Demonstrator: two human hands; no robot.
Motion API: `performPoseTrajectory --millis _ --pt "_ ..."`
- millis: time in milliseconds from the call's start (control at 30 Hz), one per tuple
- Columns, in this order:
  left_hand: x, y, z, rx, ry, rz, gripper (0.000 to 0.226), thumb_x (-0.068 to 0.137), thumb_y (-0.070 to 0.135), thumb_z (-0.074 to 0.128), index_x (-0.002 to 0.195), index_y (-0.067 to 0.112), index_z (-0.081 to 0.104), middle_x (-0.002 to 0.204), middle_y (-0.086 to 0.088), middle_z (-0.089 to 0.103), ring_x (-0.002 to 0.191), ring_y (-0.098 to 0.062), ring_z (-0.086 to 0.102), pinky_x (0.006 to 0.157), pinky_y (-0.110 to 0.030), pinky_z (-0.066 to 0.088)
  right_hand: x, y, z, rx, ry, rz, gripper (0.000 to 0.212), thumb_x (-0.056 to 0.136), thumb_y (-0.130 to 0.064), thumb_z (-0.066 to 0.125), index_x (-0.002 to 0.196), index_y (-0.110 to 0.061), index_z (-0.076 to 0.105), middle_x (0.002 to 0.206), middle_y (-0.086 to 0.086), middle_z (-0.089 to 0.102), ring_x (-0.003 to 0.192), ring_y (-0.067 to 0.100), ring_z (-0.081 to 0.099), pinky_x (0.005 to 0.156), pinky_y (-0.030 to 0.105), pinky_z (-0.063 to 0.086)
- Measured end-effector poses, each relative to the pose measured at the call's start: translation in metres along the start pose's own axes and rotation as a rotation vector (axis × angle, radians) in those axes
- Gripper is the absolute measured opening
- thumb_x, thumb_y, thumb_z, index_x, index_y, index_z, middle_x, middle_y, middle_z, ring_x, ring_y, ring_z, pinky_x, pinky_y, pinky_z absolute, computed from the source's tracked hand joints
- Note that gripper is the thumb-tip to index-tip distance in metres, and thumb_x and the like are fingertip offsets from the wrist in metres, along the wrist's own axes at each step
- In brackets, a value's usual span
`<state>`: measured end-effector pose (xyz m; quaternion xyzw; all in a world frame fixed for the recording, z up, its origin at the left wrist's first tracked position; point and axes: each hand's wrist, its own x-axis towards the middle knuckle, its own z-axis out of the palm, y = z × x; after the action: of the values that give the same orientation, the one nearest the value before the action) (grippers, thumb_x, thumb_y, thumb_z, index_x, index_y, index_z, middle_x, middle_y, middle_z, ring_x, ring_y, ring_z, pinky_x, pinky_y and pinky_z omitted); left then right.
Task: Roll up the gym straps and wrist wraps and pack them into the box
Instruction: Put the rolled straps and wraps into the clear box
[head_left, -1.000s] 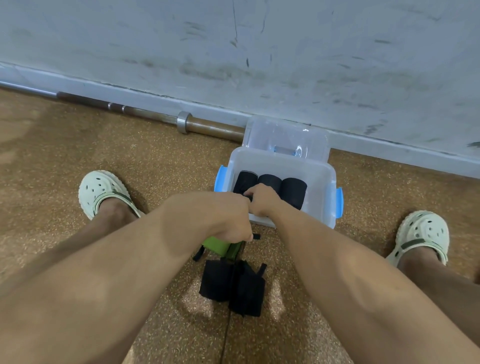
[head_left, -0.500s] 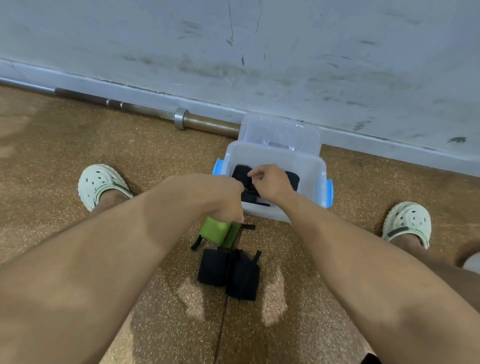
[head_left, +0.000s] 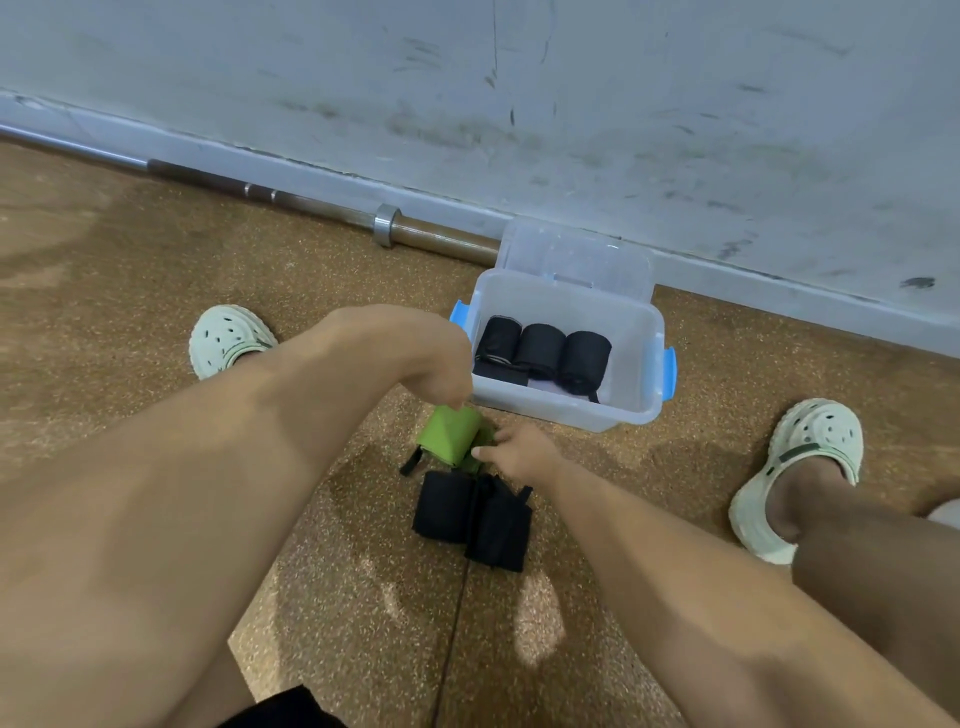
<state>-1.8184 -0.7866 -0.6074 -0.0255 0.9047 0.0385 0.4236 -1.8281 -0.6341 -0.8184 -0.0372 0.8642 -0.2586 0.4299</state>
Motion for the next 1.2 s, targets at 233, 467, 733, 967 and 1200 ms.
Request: performPoseTrajectory --millis 233,467,733,967,1200 --pt "0.006 -0.011 -0.006 -0.027 0.04 -0.003 0.054 0.102 0.04 0.054 0.151 0.018 0.045 0.15 -0.007 0.05 0.133 -0.029 0.051 0.105 -0.039 0.041 0.035 -0.014 0.02 0.479 -0.026 0.329 0.098 0.081 -0.053 0.082 0.151 0.0 0.041 0.146 0.013 0.056 0.124 0.034 0.059 0.095 0.037 0.048" --pt "0.013 -0.026 -0.001 -0.058 -0.008 -0.064 0.064 0.102 0.045 0.055 0.156 0.017 0.037 0.157 -0.005 0.045 0.14 -0.029 0.045 0.111 -0.039 0.038 0.068 -0.026 0.057 0.525 0.019 0.355 0.099 0.075 -0.046 0.089 0.151 -0.003 0.042 0.148 0.012 0.053 0.129 0.032 0.056 0.107 0.041 0.047" --pt "0.018 -0.022 -0.001 -0.058 -0.01 -0.061 0.059 0.102 0.043 0.055 0.153 0.016 0.041 0.15 -0.008 0.051 0.134 -0.028 0.05 0.106 -0.037 0.041 0.057 -0.04 0.065 0.089 0.144 0.065 0.075 0.076 -0.03 0.087 0.135 -0.01 0.043 0.128 0.013 0.064 0.12 0.034 0.063 0.099 0.042 0.054" --pt "0.016 -0.023 -0.013 -0.068 0.08 -0.047 0.059 0.098 0.041 0.059 0.149 0.016 0.044 0.143 -0.007 0.057 0.126 -0.03 0.055 0.106 -0.042 0.046 0.004 -0.046 0.038 -0.135 0.184 -0.467 0.078 0.081 -0.034 0.082 0.144 -0.016 0.039 0.128 0.003 0.062 0.115 0.026 0.059 0.093 0.038 0.049" --pt "-0.001 -0.02 -0.026 -0.147 0.322 -0.097 0.055 0.096 0.039 0.06 0.144 0.015 0.05 0.136 -0.007 0.061 0.127 -0.031 0.056 0.105 -0.042 0.046 -0.034 -0.044 -0.037 0.117 0.538 -0.587 0.057 0.086 -0.032 0.08 0.131 -0.018 0.048 0.117 -0.003 0.055 0.105 0.012 0.052 0.091 0.026 0.045"
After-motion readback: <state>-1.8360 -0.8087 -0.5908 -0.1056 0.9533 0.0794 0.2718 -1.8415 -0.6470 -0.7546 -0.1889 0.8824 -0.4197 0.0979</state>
